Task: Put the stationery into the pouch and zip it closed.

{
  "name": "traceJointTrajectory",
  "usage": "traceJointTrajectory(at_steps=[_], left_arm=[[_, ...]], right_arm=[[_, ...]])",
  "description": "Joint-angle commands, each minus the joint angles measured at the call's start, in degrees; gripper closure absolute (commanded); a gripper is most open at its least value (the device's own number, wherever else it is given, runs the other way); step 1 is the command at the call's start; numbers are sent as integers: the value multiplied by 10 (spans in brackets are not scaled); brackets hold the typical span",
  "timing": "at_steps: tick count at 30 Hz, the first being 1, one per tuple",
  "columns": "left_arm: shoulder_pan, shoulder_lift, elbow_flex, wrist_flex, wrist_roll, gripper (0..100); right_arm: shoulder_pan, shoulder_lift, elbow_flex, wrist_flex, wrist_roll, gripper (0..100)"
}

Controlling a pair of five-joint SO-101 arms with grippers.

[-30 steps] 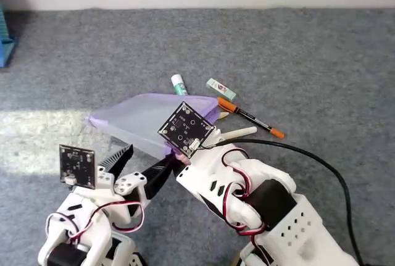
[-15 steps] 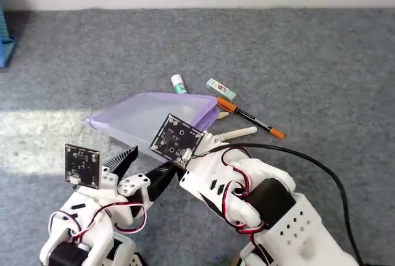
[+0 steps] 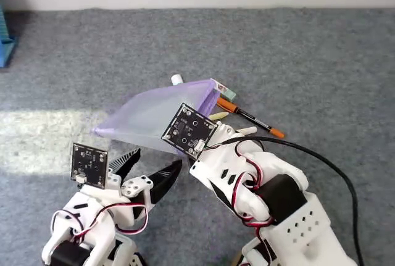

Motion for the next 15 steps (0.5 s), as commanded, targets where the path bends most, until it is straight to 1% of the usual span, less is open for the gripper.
traceJointTrajectory(at_steps=[1, 4, 8, 15], left_arm=[[-1, 1, 0, -31, -4, 691], [20, 2, 15, -64, -5, 691], [46, 1, 33, -76, -2, 692], [-21, -1, 33, -77, -5, 755]], right_arm=[[-22, -13, -36, -3, 5, 991], [-44, -13, -36, -6, 5, 991], [-46, -13, -36, -3, 6, 991], [-44, -14, -42, 1, 5, 991]])
